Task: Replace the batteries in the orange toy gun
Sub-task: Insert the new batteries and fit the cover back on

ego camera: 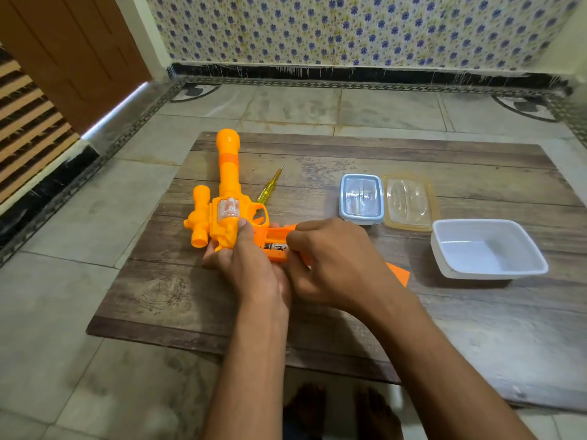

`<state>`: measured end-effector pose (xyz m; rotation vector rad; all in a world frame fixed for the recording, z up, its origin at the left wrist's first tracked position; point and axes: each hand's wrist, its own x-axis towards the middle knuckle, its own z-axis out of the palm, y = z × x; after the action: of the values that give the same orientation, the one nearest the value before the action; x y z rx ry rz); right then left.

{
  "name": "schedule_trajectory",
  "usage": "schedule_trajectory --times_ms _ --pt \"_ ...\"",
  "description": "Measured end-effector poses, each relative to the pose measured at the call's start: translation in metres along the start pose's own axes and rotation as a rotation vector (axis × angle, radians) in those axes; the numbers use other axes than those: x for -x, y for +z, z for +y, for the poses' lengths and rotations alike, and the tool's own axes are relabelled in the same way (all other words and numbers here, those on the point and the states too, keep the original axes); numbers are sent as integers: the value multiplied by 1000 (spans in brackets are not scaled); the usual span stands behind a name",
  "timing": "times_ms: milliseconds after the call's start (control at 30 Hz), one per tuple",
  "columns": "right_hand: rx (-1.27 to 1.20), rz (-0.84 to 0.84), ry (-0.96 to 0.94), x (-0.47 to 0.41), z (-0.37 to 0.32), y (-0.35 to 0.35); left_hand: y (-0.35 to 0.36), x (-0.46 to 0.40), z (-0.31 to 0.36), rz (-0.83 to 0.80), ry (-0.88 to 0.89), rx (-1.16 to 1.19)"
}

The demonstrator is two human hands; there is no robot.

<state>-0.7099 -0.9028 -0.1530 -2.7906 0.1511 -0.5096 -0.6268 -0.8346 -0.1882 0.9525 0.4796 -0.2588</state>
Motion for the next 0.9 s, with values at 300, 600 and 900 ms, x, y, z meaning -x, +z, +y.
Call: schedule_trajectory --times_ms 300,600,900 --pt "-152 74 80 2 2 3 4 11 7 -37 18 13" --pt "-628 272 162 10 13 -3 3 4 3 -2 41 8" --pt "-692 314 257 11 22 -1 1 0 -4 3 65 -16"
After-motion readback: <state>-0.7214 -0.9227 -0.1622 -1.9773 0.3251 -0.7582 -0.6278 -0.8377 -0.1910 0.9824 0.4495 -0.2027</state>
